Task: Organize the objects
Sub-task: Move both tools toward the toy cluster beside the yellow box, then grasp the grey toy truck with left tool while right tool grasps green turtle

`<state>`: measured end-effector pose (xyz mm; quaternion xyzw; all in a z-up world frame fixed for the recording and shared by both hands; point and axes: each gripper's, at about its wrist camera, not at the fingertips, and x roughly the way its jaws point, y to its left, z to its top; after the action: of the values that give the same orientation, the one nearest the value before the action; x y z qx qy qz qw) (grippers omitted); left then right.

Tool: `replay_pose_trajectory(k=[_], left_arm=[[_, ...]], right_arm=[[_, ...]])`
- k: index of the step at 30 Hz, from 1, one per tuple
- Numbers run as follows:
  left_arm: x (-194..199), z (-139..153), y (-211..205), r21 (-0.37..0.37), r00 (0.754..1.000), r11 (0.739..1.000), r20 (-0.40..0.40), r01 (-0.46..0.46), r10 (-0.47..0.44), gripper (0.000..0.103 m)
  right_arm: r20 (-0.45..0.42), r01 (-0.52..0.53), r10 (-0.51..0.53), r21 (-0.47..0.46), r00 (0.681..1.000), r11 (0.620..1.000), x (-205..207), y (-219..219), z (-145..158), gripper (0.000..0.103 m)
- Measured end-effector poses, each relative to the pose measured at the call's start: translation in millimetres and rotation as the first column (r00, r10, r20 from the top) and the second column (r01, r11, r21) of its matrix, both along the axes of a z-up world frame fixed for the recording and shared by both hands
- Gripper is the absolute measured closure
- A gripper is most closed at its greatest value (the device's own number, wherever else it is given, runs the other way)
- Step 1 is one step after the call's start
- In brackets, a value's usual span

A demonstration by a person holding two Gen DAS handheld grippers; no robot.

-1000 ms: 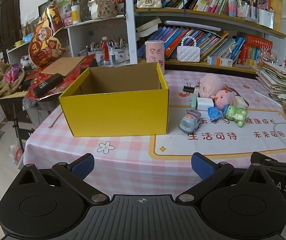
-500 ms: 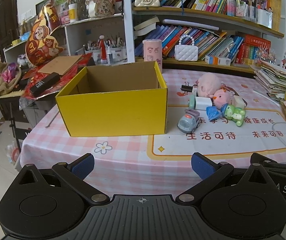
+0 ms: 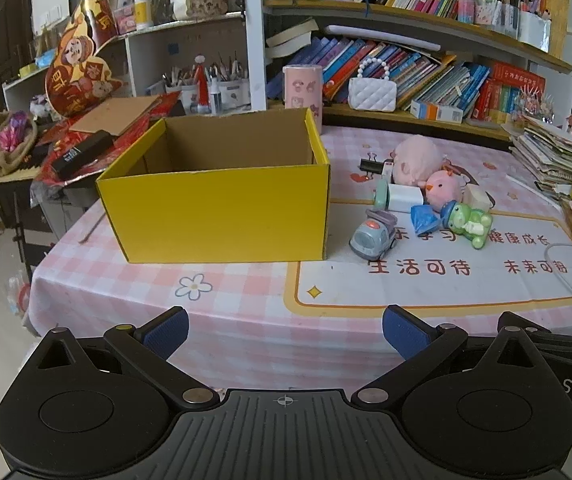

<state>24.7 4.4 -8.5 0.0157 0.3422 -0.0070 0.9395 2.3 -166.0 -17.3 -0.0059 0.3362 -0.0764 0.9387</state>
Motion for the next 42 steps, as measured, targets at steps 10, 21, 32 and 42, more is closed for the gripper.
replay_pose_trajectory(k=[10, 21, 32, 42], left_arm=[[19, -3, -15, -0.005, 1.0, 1.0, -0.028, 0.001, -0.001, 0.0], [50, -13, -41, -0.04, 0.998, 0.999, -0.061, -0.006, 0.004, 0.0], [91, -21, -65, -0.057, 0.995, 0.996, -0.08, -0.066, 0.061, 0.008], [123, -32, -95, -0.024, 0.99, 0.997, -0.125, -0.067, 0.063, 0.018]], right_arm=[[-0.019, -0.017, 0.017, 0.012, 1.0, 1.0, 24, -16, -2, 0.001], [-0.054, -0.056, 0.057, 0.036, 0.997, 0.998, 66, -48, -11, 0.008], [-0.052, -0.166, 0.169, 0.064, 0.984, 0.984, 144, -85, -28, 0.033], [-0.106, -0.271, 0.28, 0.087, 0.954, 0.959, 213, -99, -52, 0.051]])
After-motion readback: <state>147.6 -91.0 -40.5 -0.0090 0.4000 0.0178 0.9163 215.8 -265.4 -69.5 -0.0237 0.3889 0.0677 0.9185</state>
